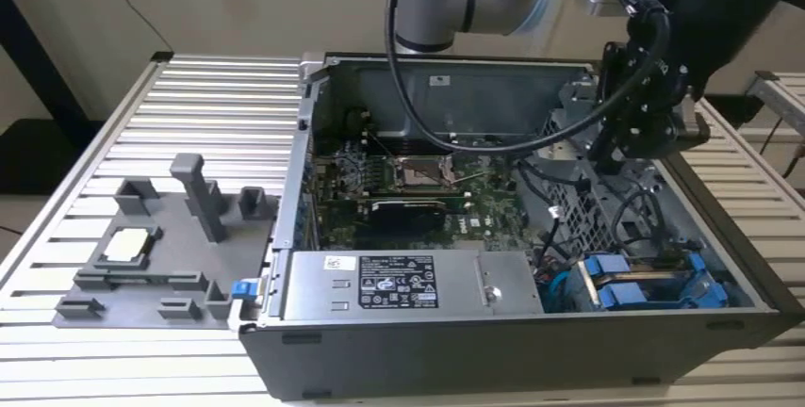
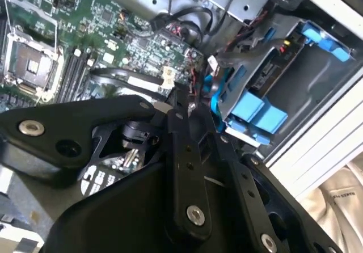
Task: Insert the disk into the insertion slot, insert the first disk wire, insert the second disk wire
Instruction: 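Insert the second disk wire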
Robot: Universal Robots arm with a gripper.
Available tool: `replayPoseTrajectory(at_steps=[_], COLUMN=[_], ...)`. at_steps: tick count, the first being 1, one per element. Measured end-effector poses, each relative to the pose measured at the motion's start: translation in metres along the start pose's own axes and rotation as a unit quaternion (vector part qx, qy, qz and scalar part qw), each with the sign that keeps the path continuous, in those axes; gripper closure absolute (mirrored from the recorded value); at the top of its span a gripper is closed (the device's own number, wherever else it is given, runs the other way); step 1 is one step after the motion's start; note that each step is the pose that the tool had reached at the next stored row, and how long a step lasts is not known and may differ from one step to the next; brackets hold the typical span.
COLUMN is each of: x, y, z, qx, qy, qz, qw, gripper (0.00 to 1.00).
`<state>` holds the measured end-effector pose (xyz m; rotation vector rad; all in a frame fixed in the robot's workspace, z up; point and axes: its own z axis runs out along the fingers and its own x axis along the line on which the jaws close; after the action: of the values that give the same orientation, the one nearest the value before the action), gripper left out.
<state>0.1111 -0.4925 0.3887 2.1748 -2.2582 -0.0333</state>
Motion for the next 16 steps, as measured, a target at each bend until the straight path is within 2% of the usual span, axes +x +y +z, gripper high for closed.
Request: replayPoseTrajectory(at_steps=[1,4,5,9,16], x=[-0.0026,-0.0041,-0.0046,-0.0079,-0.0093], y=[0.001,0.0023,0.0027,0.0074,0.019], z=[0.0005,0.0011,0.0014,0.004,0.0071], qx=[0.0006,0.0019,0.0024,0.0067,0.0113], qy=[0.0043,0.022,0.0264,0.037,0.0592], qz=[0.0,-0.005,-0.007,-0.01,-0.012], qw=[1.0,0.9997,0.9996,0.9992,0.9981], gripper=[0.73,0.73,0.73,0.73,0.73])
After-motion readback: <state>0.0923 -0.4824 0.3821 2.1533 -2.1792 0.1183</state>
